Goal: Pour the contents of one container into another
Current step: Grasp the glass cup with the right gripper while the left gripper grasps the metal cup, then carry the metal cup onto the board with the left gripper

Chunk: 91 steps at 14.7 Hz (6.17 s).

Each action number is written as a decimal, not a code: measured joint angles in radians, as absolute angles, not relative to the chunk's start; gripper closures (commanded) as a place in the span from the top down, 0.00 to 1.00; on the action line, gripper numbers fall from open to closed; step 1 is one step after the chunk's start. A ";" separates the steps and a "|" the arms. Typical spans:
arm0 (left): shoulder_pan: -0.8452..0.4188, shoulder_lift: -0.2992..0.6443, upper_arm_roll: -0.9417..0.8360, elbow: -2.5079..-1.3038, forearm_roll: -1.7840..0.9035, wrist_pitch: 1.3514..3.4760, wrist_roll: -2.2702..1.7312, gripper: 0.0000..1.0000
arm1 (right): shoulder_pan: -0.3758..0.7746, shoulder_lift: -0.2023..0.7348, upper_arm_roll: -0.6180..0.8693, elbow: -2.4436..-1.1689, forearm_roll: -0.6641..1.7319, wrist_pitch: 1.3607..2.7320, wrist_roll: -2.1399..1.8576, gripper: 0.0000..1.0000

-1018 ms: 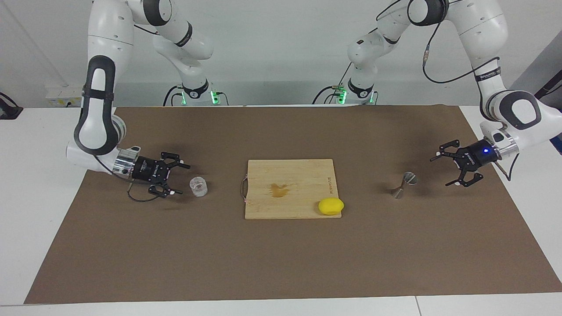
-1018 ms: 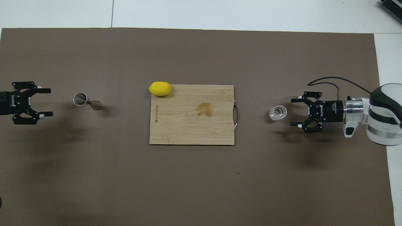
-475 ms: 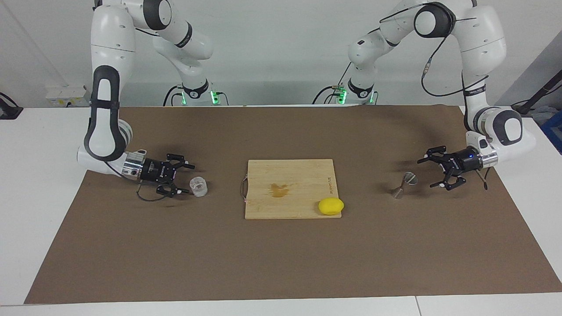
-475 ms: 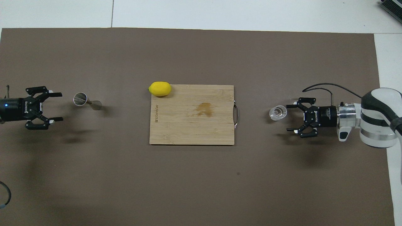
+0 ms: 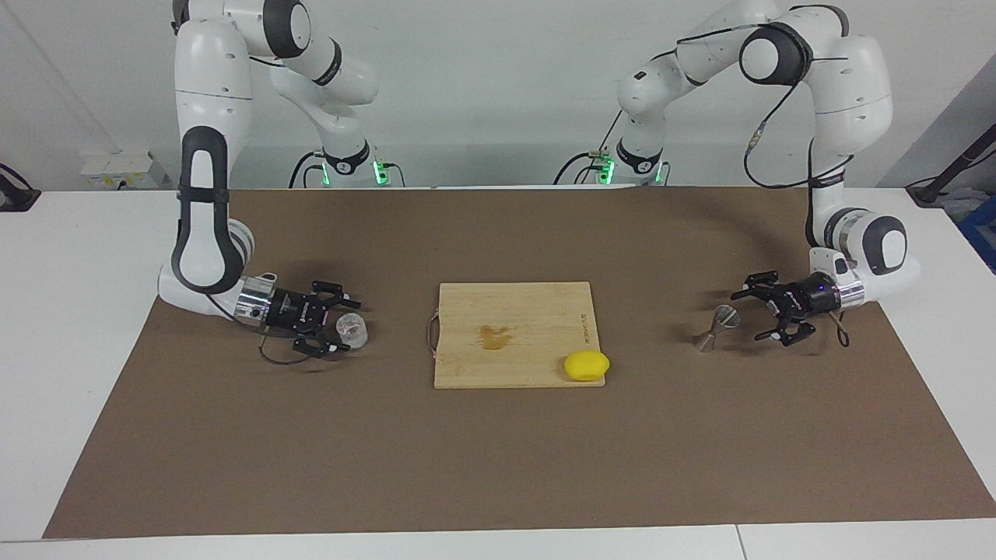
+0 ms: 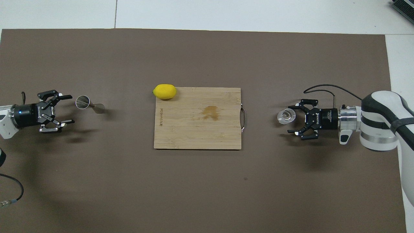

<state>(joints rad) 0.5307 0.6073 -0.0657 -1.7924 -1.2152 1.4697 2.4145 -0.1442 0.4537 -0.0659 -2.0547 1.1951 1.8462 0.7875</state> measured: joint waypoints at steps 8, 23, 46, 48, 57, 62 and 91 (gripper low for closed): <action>0.507 0.607 -0.097 -1.785 -1.222 1.410 2.458 1.00 | -0.150 0.455 -0.068 -2.049 1.195 1.846 0.767 0.78; 0.476 0.612 -0.098 -1.786 -1.271 1.471 2.475 0.97 | -0.110 0.427 -0.063 -1.972 1.198 1.899 0.720 0.00; 0.432 0.612 -0.115 -1.786 -1.278 1.416 2.368 0.32 | -0.079 0.322 -0.065 -1.941 1.395 1.914 1.077 0.00; 0.409 0.604 -0.118 -1.786 -1.278 1.411 2.363 0.33 | -0.095 0.319 -0.066 -1.941 1.395 1.868 1.094 0.00; 0.262 0.435 -0.121 -1.932 -1.373 1.420 2.355 0.35 | -0.141 0.317 -0.067 -1.960 1.395 1.786 1.099 0.00; 0.155 0.381 -0.121 -2.058 -1.465 1.465 2.443 0.36 | -0.140 0.316 -0.066 -1.960 1.391 1.757 1.080 0.00; -0.308 0.321 -0.123 -2.133 -1.967 2.014 2.710 0.36 | -0.041 0.244 -0.061 -1.962 1.202 1.902 1.056 0.00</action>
<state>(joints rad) -0.3082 0.3207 -0.1234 -2.1334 -1.9665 2.0142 2.7104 -0.0414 0.2441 -0.0607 -1.9622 1.2021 1.9022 1.0561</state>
